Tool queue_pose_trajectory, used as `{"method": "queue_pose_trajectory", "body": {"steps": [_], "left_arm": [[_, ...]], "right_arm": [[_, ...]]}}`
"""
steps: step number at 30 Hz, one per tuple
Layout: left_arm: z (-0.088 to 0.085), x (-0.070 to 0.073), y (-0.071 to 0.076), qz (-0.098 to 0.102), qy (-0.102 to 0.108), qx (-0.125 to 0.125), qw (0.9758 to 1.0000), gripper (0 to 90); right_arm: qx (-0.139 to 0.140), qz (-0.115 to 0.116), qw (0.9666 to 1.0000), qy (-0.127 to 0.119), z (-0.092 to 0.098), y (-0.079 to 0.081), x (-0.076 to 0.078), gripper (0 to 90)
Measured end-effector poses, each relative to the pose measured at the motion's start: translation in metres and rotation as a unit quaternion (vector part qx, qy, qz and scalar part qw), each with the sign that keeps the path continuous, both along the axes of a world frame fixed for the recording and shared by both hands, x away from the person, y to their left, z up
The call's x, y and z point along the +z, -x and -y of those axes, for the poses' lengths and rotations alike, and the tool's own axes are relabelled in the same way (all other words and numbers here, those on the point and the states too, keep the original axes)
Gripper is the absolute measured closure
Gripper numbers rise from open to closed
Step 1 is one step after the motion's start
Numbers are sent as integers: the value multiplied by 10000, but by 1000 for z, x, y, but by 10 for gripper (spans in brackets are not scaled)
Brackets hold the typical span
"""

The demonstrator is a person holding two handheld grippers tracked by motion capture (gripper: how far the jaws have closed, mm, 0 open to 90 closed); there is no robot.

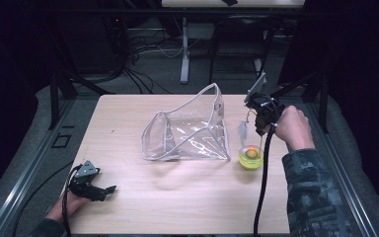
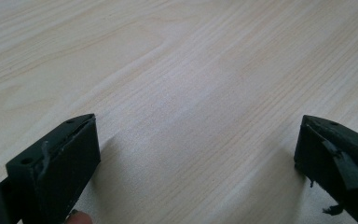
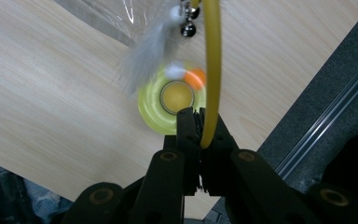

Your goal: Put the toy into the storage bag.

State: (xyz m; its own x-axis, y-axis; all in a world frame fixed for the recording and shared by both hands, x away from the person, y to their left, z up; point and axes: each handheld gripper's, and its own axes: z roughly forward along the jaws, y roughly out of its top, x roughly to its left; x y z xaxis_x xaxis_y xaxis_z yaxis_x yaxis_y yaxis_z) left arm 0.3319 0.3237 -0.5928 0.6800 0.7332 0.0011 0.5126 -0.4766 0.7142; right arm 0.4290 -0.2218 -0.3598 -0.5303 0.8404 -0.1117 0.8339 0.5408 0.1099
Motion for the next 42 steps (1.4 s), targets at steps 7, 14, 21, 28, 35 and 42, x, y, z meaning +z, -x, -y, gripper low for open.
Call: {"method": "queue_pose_trajectory", "body": {"steps": [7,14,21,28,35,42], "left_arm": [[-1,1,0,-33,-31,-37,10000,0],[-1,1,0,-28,-40,-46,10000,0],[-1,1,0,-34,-28,-35,10000,0],[-1,1,0,-27,-42,-46,10000,0],[-1,1,0,-31,-34,-41,10000,0],[-1,1,0,-28,-39,-45,10000,0]], "right_arm": [[71,-86,9999,-6,-3,-2,8,872],[95,-148,9998,22,-6,-5,15,872],[143,-155,9998,71,-9,-9,26,872],[179,-140,9996,146,-15,-11,43,872],[219,-83,9996,159,-19,-12,53,872],[261,-70,9993,258,-23,-14,67,872]]}}
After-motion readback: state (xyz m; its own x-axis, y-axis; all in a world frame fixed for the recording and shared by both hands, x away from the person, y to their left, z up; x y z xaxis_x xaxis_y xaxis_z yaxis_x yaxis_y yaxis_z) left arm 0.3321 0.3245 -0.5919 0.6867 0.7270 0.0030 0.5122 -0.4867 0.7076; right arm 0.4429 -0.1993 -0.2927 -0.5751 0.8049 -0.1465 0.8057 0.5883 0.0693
